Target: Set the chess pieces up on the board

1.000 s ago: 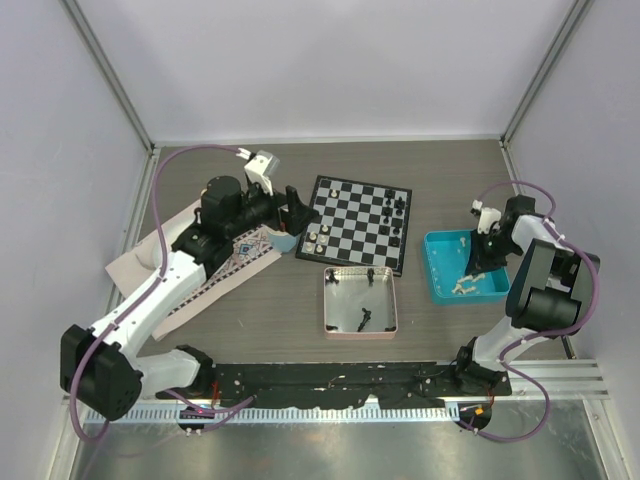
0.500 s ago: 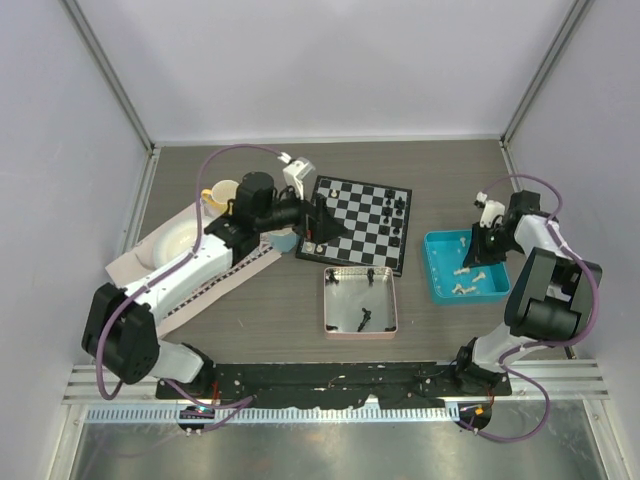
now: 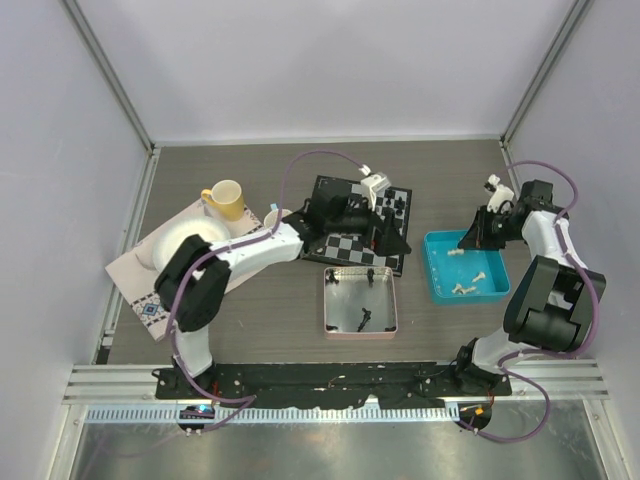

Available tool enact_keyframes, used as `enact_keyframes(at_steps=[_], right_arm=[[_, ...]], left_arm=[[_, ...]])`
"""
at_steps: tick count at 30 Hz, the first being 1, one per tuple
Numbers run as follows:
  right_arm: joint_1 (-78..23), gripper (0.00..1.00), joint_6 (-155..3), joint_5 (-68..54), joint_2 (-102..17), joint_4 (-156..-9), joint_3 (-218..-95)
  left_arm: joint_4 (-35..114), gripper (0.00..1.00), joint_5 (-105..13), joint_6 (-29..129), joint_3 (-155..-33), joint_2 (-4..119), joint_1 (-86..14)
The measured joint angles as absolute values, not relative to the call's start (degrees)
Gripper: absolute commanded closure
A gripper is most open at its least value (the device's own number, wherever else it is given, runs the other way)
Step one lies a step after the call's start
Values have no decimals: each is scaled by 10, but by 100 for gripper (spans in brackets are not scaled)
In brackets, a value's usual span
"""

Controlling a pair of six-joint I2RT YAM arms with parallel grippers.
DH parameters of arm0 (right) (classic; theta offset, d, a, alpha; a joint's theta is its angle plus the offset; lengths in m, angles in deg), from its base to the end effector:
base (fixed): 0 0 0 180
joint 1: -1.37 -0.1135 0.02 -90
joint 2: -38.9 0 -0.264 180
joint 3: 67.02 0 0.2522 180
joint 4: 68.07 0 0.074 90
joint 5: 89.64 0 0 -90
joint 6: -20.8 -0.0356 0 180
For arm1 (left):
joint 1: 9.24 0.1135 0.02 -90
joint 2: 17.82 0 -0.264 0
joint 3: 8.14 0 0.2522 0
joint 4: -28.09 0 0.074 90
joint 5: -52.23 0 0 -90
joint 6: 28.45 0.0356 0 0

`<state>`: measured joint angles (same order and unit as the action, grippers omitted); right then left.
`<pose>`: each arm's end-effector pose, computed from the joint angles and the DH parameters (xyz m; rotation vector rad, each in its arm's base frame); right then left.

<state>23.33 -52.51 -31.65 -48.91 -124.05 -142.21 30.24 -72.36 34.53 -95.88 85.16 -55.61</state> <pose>0.2798 -0.0925 0.2252 -0.0209 2.5646 0.5331 0.2760 -0.3188 0.2736 0.7998 1.9252 -1.3996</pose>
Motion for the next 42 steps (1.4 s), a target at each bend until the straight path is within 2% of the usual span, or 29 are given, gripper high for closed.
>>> enact_keyframes(at_steps=[5,13,18,27,39,42], right_arm=[[239,99,-544,-367,-488,-1250,-1422],[247,99,-576,-426,-485,-1266,-1422],[260,99,-590,-448,-485,-1273,-1422],[267,99,-608,-477,-490,-1274,-1422],[272,99,-625,-493,-497,-1273,-1422],[274,99,-629,-496,-500,-1273,-1422]], left_arm=[[237,2,-717,285,-988,930,-580],[129,4,-658,247,-988,985,-615],[94,9,-631,236,-1000,1015,-628],[93,23,-576,215,-1052,1068,-637],[95,47,-558,193,-1109,1108,-650],[95,49,-558,188,-1109,1111,-652]])
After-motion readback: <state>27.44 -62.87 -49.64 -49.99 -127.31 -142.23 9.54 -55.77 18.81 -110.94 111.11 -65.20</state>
